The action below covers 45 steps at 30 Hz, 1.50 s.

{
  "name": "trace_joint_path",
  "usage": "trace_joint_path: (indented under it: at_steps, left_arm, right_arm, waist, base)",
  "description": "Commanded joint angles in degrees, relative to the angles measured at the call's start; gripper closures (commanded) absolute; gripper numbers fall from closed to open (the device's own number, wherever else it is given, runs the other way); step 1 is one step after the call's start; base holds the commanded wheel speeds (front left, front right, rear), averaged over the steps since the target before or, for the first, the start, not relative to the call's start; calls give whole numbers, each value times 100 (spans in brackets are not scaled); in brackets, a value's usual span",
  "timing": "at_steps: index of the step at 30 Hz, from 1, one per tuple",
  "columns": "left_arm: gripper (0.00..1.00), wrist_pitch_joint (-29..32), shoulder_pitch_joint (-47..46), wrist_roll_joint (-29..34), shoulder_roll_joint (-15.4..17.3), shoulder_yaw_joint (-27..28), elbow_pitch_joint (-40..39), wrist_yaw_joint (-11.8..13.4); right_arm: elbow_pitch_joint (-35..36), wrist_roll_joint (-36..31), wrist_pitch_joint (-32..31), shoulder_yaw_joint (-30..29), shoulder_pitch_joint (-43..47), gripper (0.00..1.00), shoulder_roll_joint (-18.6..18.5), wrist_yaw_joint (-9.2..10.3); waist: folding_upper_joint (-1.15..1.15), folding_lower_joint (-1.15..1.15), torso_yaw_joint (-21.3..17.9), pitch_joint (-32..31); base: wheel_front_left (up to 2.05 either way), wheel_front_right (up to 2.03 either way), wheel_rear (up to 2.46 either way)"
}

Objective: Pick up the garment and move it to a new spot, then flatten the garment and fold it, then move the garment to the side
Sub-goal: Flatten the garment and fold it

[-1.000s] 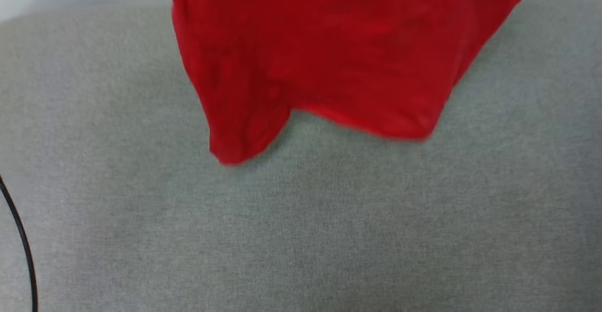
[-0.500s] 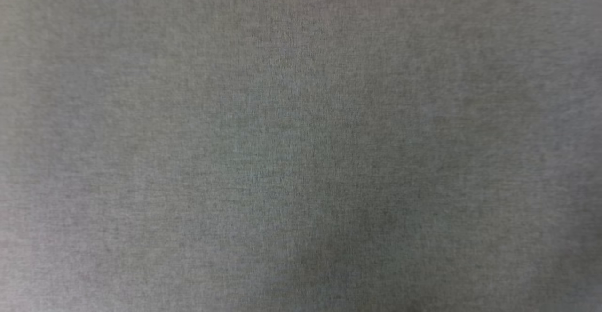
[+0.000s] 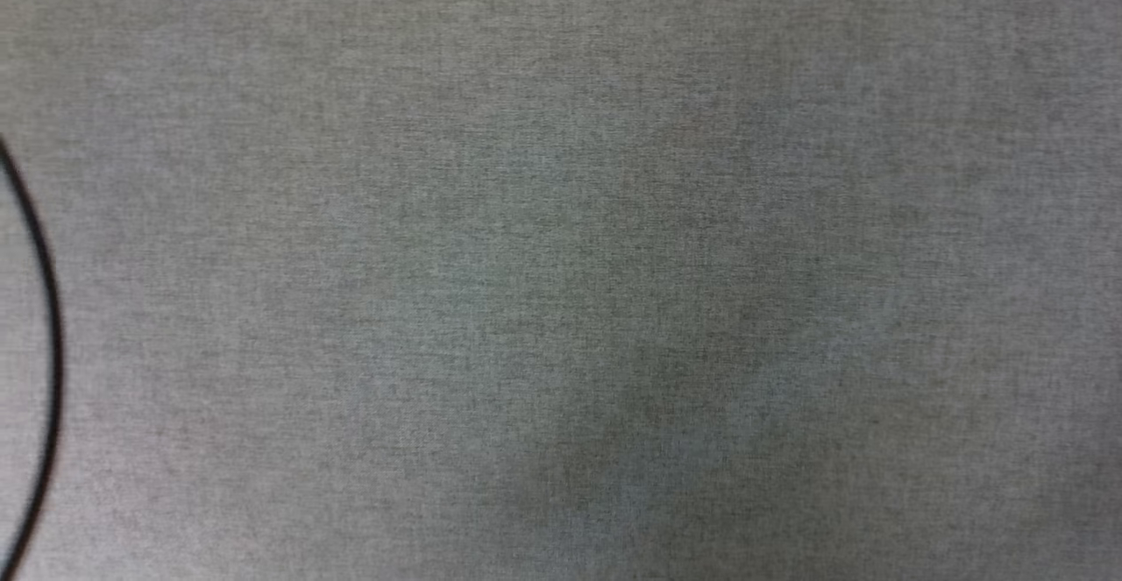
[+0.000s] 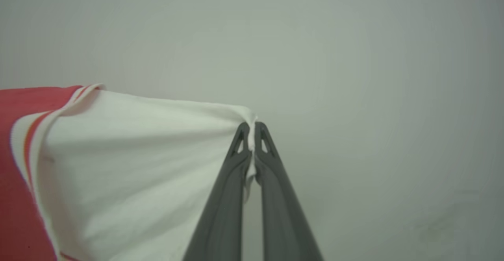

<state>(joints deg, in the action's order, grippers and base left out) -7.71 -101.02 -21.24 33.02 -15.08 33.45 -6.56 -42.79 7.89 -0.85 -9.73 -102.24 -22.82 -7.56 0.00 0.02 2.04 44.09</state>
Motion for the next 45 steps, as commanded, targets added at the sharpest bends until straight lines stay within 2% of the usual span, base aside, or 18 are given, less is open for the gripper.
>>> trace_joint_path:
  at_steps: [1,8,13,16,23,28,32,37,42,45]
  left_arm:
    - [100,-183,255,-24,-41,-55,162,-7]
    - [100,-515,1102,-237,-251,-222,413,-46]
    - [100,-601,2107,-421,-398,-360,324,-61]
    - [100,-610,2674,-524,-407,-417,222,-56]
    - [100,-548,4255,-770,-518,-538,-187,80]
    - [100,-402,5400,-967,-482,-585,-557,220]
    - [100,-323,6293,-1121,-404,-579,-832,382]
    - [100,-203,7280,-1301,-303,-632,-1081,451]
    - [100,-45,8047,-1336,-180,-801,-1308,468]
    - [100,43,8402,-1389,-128,-854,-1416,523]
  right_arm:
    - [-138,59,167,-26,179,100,-30,14]
    - [-459,433,352,189,984,100,-145,13]
    - [-533,864,400,489,1965,100,-307,13]
    - [-469,1064,434,667,2526,100,-413,13]
    - [-192,1717,343,990,4049,100,-382,12]
    - [237,2255,181,1346,5211,100,-356,12]
    - [590,2597,14,1666,6042,100,-479,12]
    - [938,3037,-254,1933,6868,100,-626,12]
    - [1194,3110,-448,2188,7549,100,-954,12]
    - [1252,3193,-458,2224,7864,100,-1003,12]
  waist:
    - [0,-2,21,-38]
    - [0,-2,76,-377]
    - [0,-2,74,-721]
    - [0,-2,69,-980]
    - [0,-2,46,-1670]
    - [0,-2,0,-2095]
    - [0,-2,-25,-2406]
    - [0,-2,-17,-2739]
    - [0,-2,23,-3038]
    - [0,-2,41,-3231]
  base:
    - [0,0,0]
    - [0,0,0]
    - [0,0,0]
    - [0,0,0]
    - [0,0,0]
    - [0,0,0]
    - [0,0,0]
    - [0,0,0]
    - [0,0,0]
    - [0,0,0]
